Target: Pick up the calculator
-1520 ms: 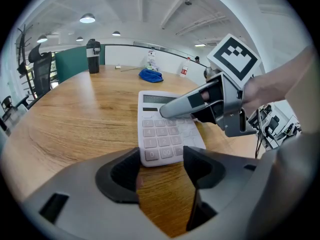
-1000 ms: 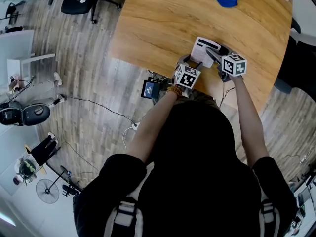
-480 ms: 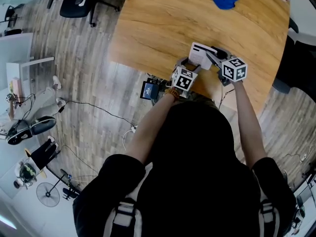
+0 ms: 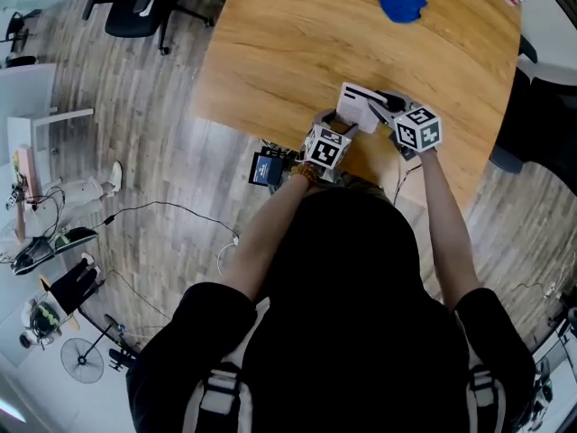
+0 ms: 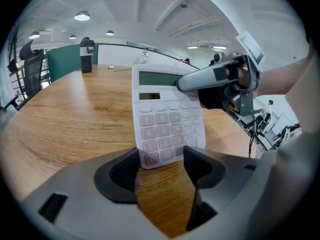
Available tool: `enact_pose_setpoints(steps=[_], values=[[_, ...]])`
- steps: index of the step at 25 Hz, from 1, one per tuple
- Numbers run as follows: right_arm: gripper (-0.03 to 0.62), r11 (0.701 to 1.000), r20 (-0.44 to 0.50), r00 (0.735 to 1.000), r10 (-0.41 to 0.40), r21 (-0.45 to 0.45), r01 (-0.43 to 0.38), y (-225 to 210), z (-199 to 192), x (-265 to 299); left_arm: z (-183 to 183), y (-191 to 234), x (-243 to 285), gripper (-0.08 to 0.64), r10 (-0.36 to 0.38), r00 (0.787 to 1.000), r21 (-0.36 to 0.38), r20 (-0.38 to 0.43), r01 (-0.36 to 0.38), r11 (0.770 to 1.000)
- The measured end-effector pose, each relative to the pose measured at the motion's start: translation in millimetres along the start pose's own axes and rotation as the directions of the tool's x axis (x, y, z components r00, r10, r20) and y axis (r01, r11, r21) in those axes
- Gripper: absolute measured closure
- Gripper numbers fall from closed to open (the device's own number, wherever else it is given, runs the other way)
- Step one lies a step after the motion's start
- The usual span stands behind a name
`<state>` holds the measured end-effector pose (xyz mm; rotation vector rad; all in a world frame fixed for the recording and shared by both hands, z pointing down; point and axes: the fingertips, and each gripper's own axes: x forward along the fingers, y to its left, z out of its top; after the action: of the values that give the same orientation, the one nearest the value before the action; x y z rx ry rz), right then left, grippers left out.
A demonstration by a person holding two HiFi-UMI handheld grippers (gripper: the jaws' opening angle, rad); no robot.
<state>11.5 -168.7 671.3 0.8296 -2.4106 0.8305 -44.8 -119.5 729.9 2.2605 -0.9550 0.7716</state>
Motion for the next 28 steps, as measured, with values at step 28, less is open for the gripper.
enact_pose_setpoints(steps=[28], values=[[0.515,0.994,0.008,0.994,-0.111,0.001,0.111,5.6,18.4,-21.4,32.9,14.1,-22.9,0.261,0.036,0.993,-0.025,0.114,-0.033,0.999]])
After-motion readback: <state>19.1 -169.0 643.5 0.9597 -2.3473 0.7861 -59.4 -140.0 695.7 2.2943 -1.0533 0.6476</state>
